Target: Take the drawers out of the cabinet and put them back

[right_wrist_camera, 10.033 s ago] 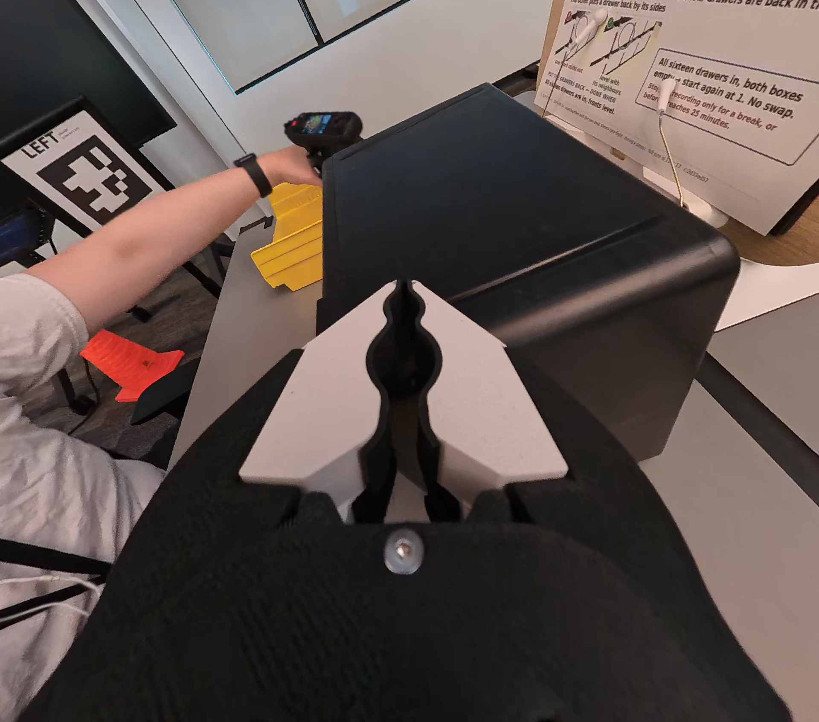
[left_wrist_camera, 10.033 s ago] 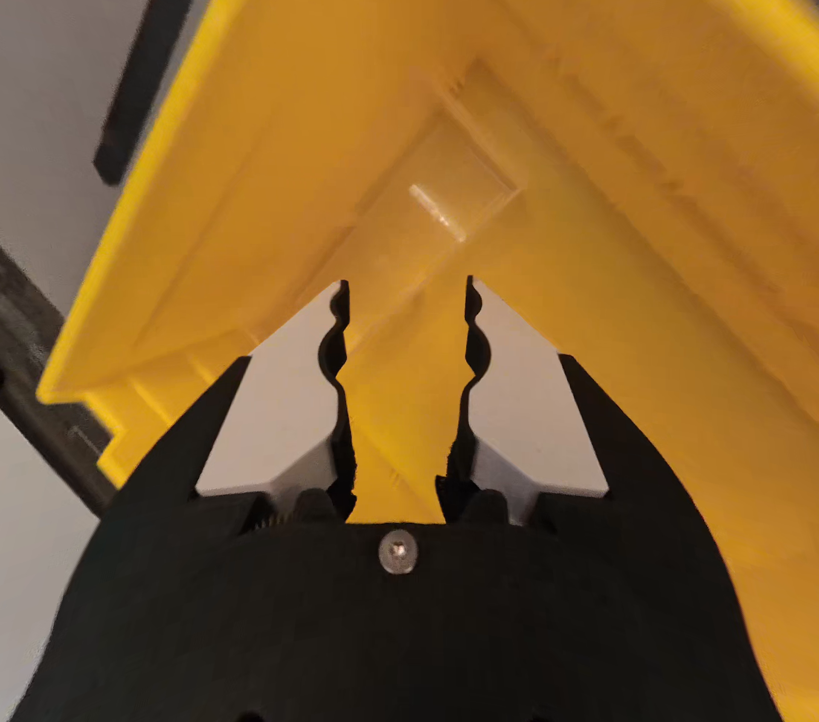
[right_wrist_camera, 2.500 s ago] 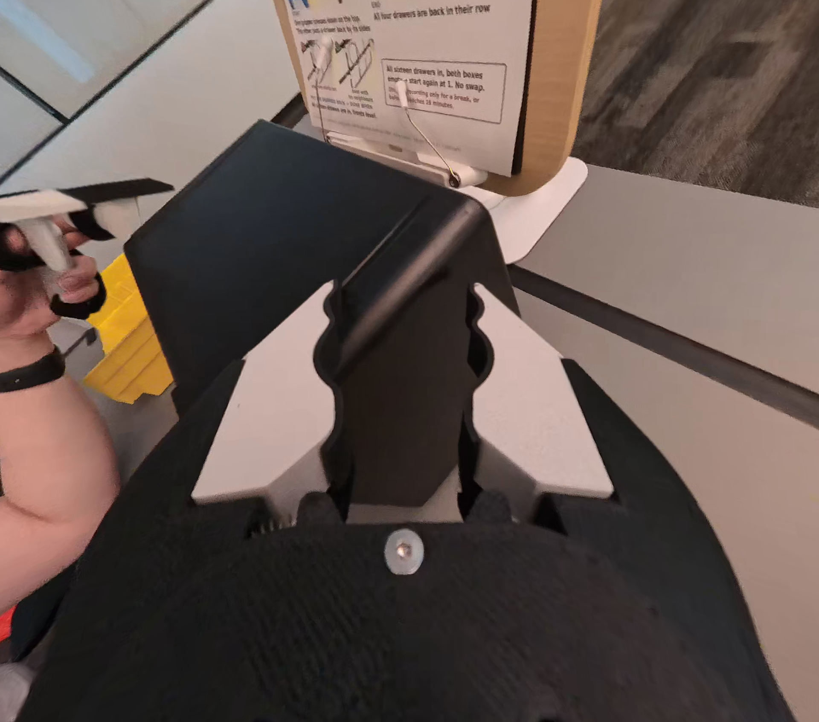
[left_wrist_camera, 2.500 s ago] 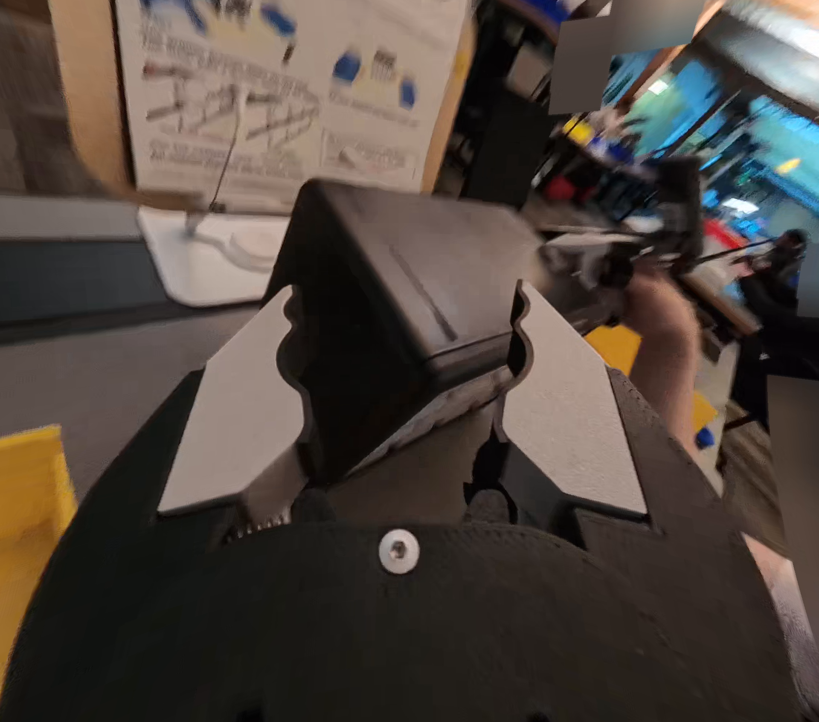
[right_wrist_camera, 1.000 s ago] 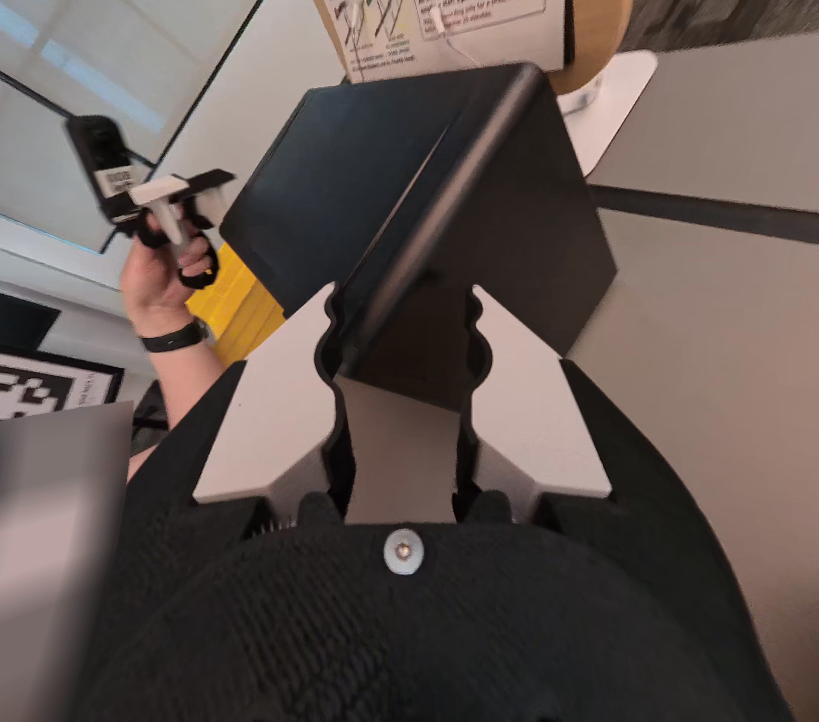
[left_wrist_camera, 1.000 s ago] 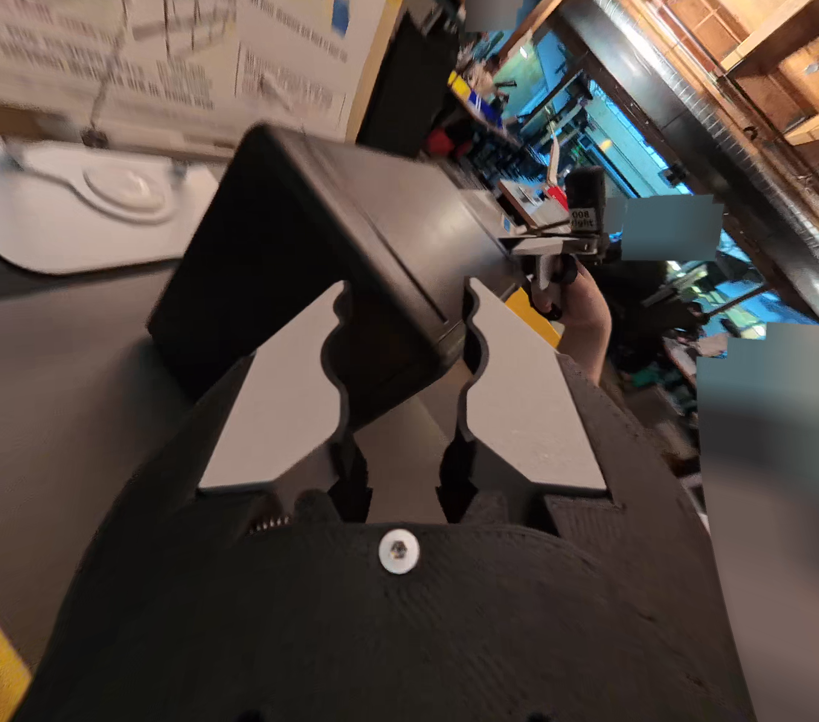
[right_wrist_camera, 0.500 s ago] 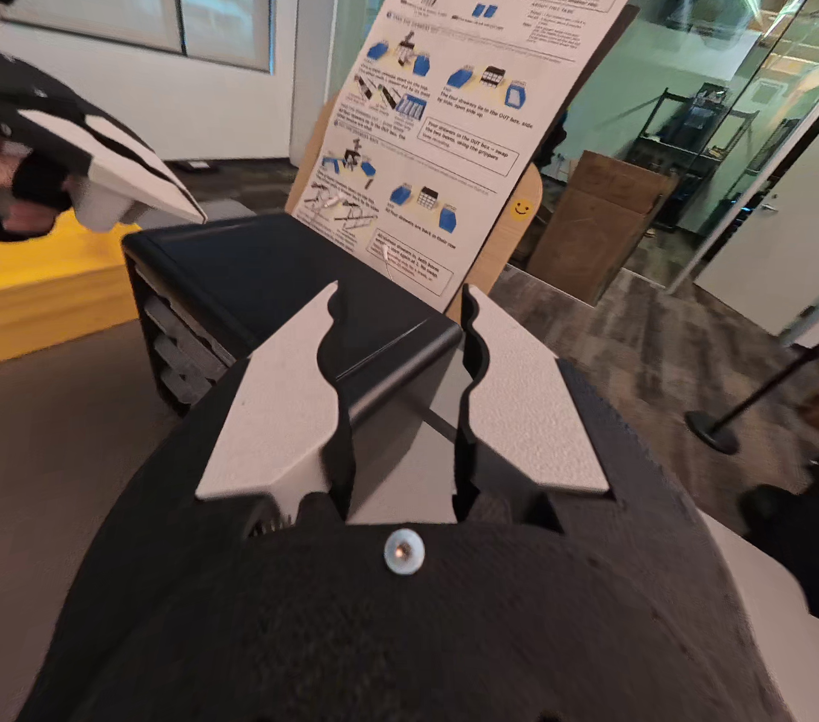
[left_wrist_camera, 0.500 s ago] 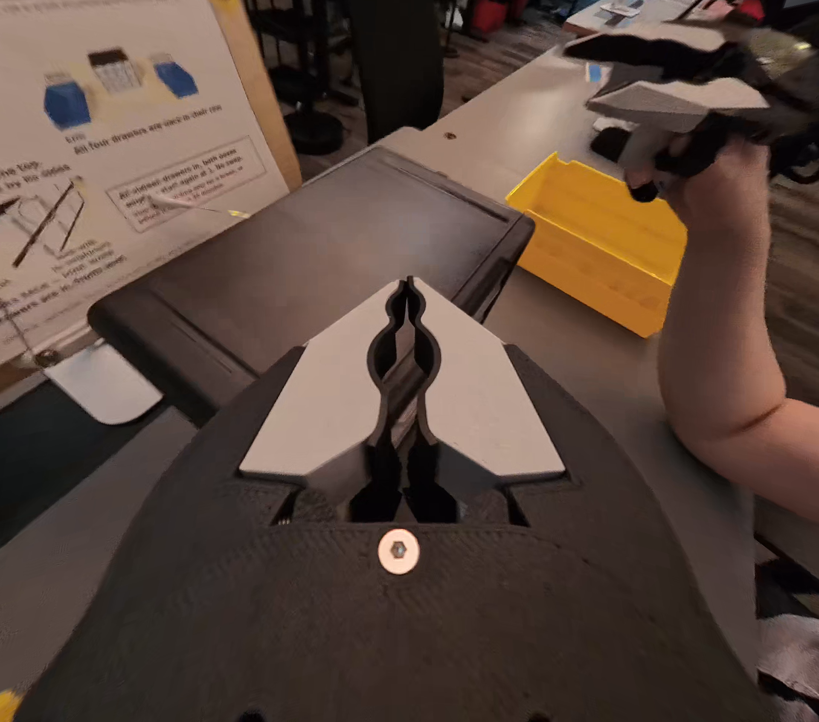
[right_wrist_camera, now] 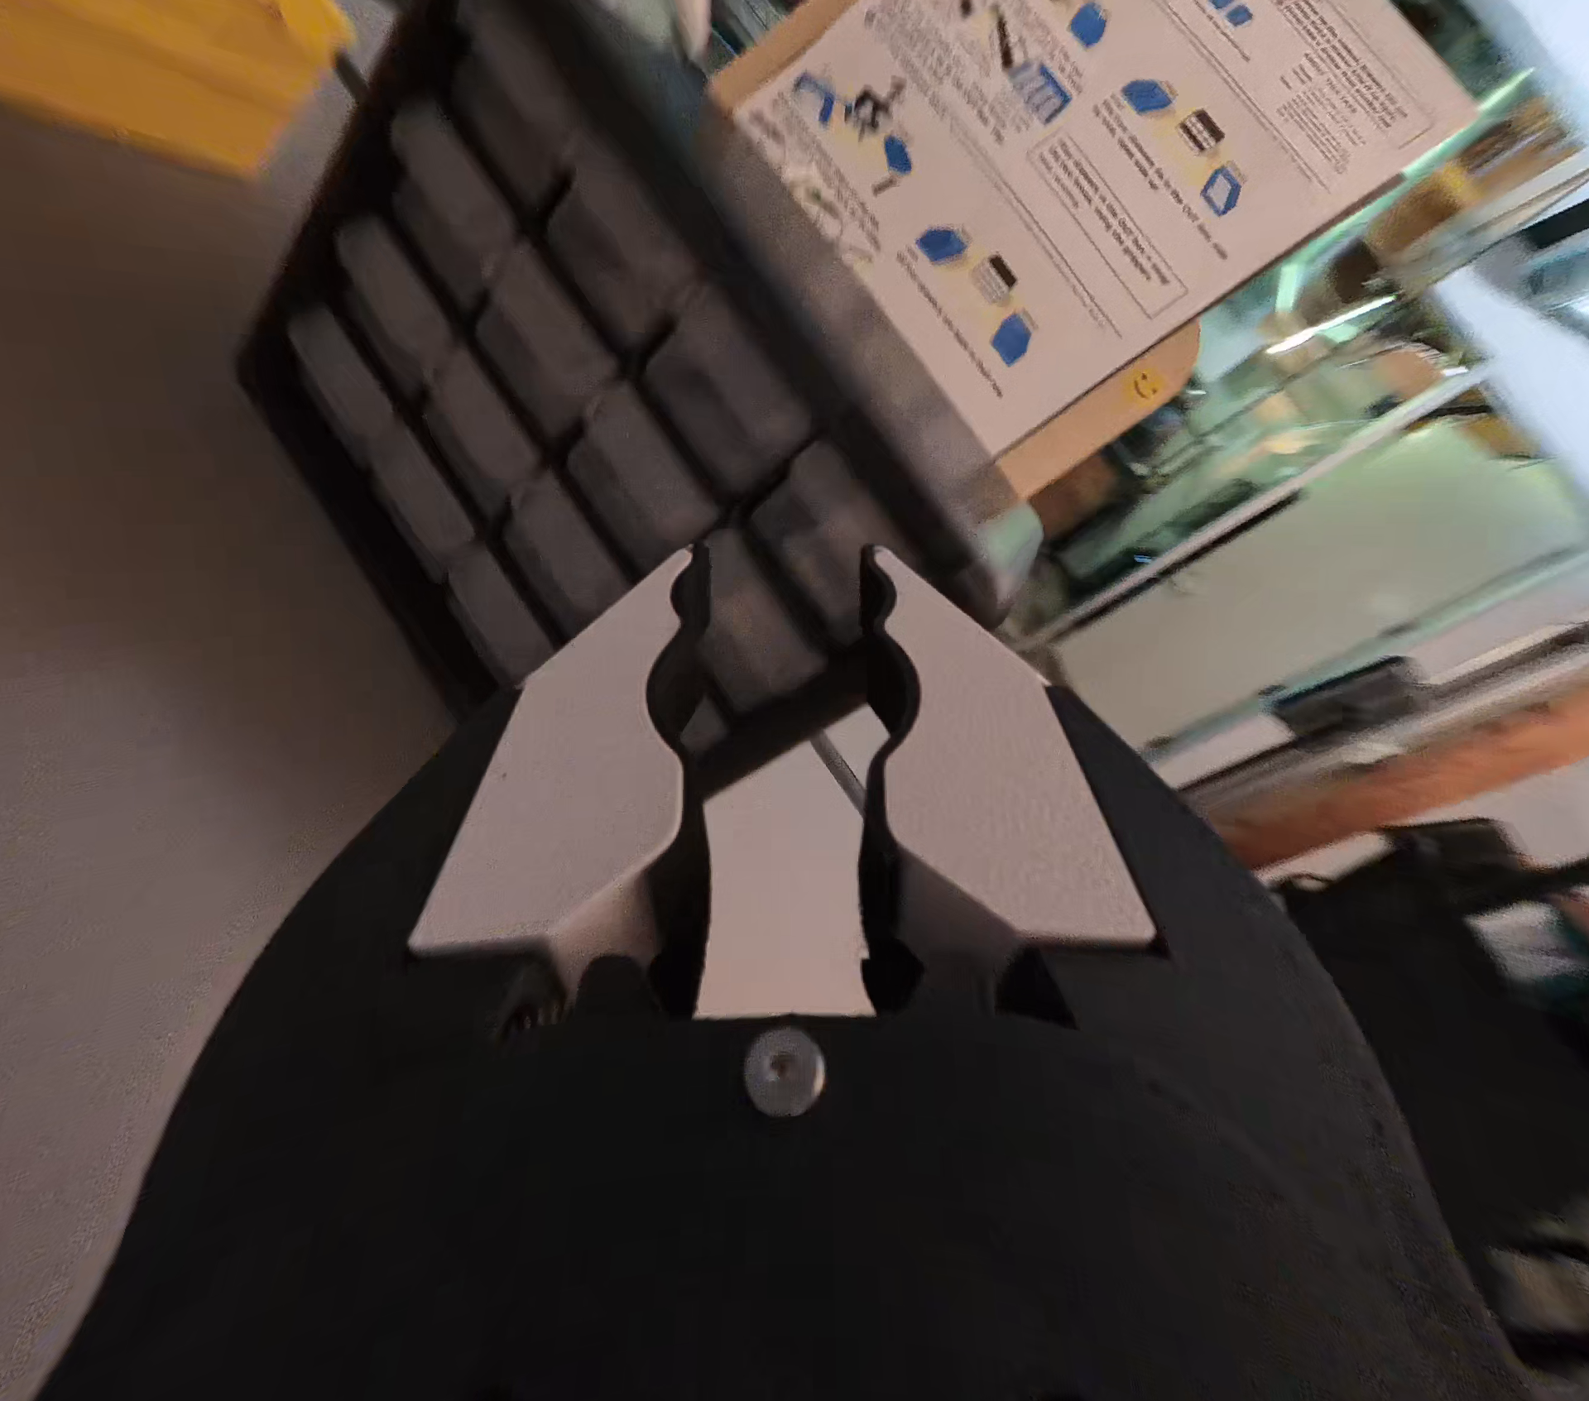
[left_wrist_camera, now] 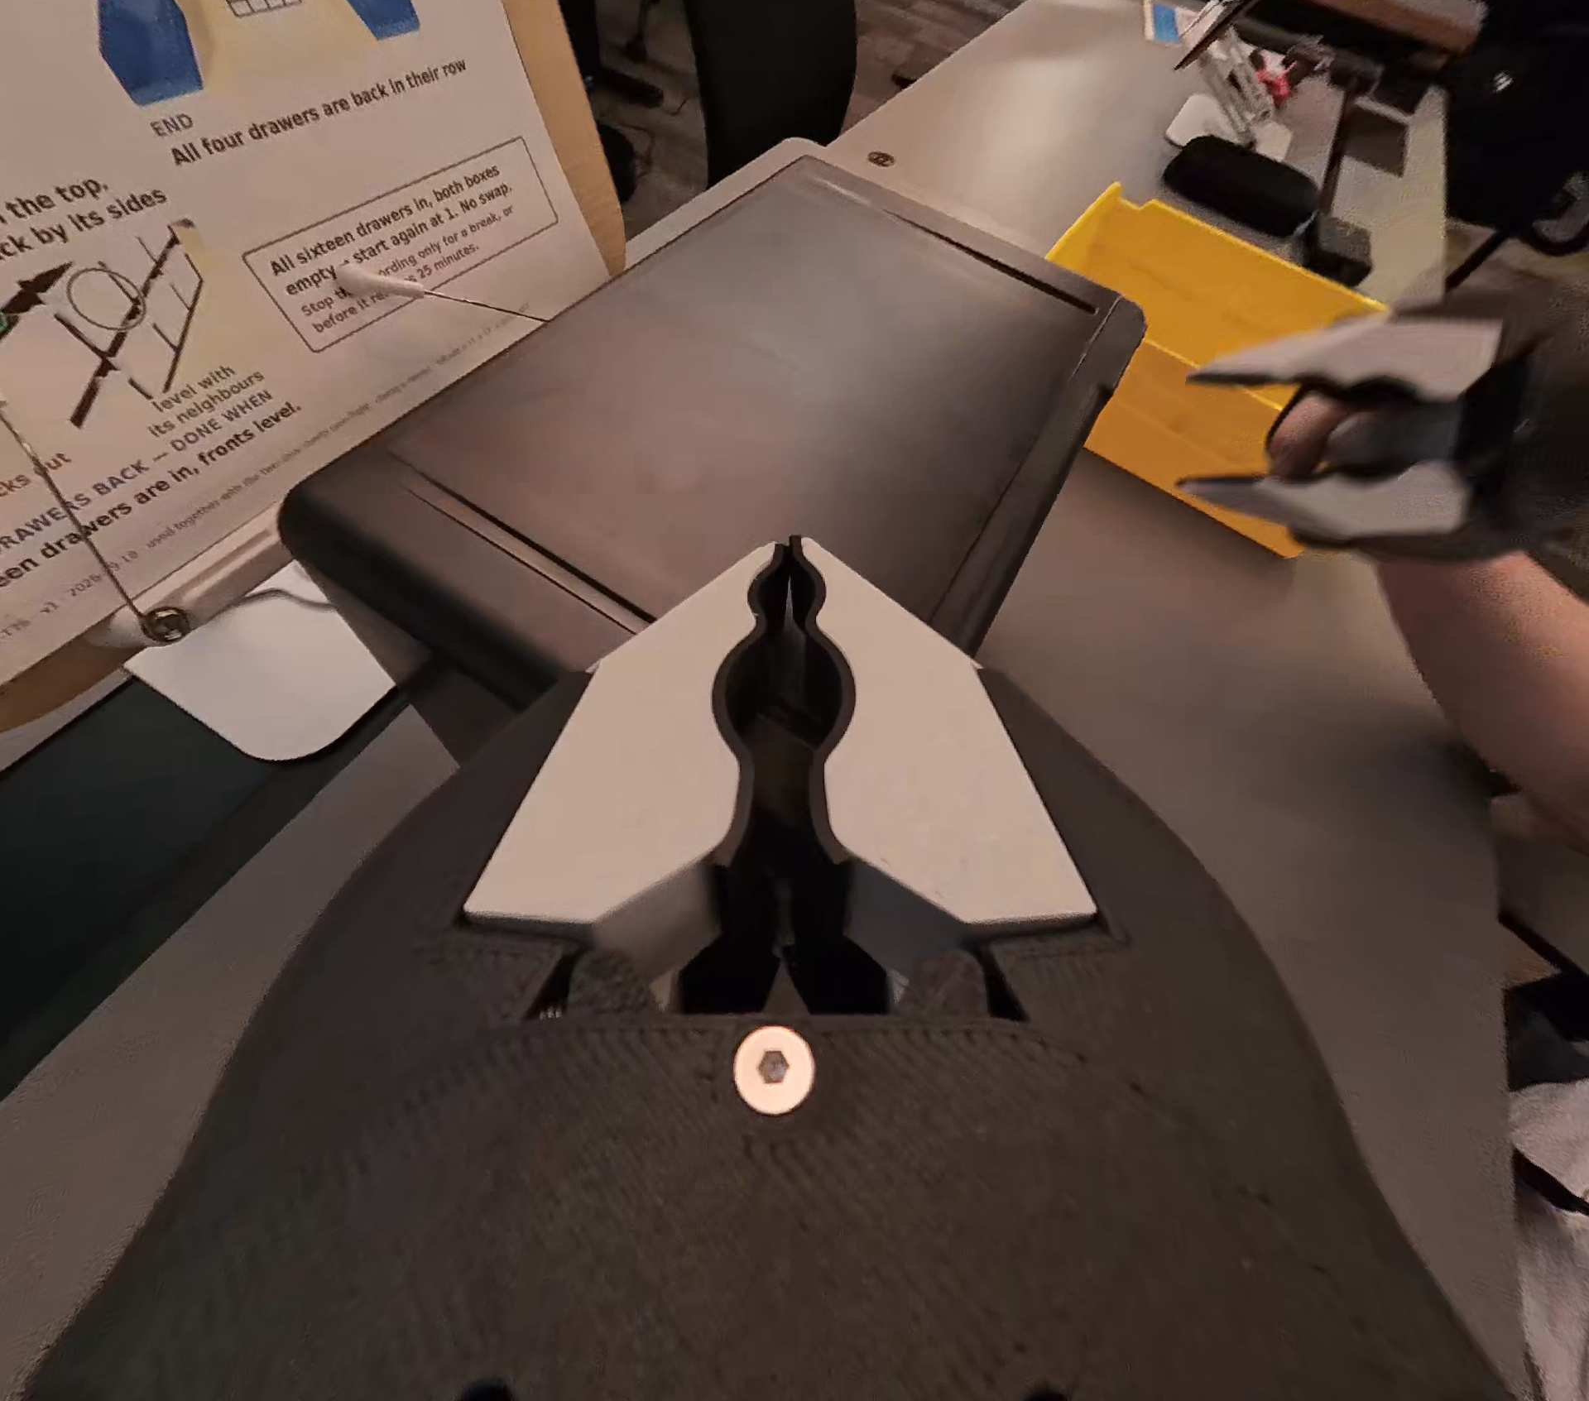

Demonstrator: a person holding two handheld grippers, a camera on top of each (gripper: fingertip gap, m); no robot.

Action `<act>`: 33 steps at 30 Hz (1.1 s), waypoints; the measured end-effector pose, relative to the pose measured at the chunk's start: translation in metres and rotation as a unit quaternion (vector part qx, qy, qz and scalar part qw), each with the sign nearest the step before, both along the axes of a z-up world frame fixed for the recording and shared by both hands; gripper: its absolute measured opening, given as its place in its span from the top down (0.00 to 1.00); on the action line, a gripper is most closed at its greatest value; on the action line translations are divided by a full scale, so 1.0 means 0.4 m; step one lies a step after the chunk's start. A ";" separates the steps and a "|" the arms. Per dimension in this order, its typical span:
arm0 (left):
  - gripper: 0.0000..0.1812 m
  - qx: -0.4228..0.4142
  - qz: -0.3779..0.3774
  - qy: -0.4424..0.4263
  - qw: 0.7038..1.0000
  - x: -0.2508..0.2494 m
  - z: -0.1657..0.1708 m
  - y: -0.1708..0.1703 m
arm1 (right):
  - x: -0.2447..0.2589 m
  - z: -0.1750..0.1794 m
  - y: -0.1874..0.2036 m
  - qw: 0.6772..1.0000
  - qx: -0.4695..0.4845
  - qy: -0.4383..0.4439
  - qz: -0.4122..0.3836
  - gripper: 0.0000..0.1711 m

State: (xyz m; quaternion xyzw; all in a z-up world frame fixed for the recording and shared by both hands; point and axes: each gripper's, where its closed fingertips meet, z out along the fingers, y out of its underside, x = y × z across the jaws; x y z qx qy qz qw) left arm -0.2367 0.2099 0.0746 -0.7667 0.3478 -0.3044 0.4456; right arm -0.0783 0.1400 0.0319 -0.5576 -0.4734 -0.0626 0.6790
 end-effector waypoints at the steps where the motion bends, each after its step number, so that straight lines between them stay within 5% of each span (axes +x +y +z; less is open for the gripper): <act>1: 1.00 -0.010 -0.003 -0.004 1.000 -0.002 -0.003 -0.003 | 0.005 -0.049 -0.002 0.999 0.019 -0.031 -0.020 0.81; 5: 1.00 -0.047 -0.012 -0.009 0.999 -0.014 -0.025 -0.019 | -0.005 -0.188 0.013 0.982 0.103 -0.144 -0.066 0.83; 8: 1.00 -0.049 -0.012 -0.014 0.999 -0.015 -0.025 -0.019 | -0.025 -0.206 0.038 0.956 0.177 -0.215 -0.089 0.85; 21: 1.00 -0.053 -0.013 -0.023 0.998 -0.016 -0.025 -0.019 | -0.018 -0.219 0.102 0.933 0.212 -0.258 -0.132 0.96; 28: 1.00 -0.054 -0.016 -0.029 0.998 -0.017 -0.025 -0.021 | -0.022 -0.224 -0.012 0.934 0.196 -0.285 -0.087 0.96; 33: 1.00 -0.054 -0.014 -0.028 0.998 -0.017 -0.025 -0.020 | -0.047 -0.233 -0.047 0.953 0.124 -0.275 -0.036 0.80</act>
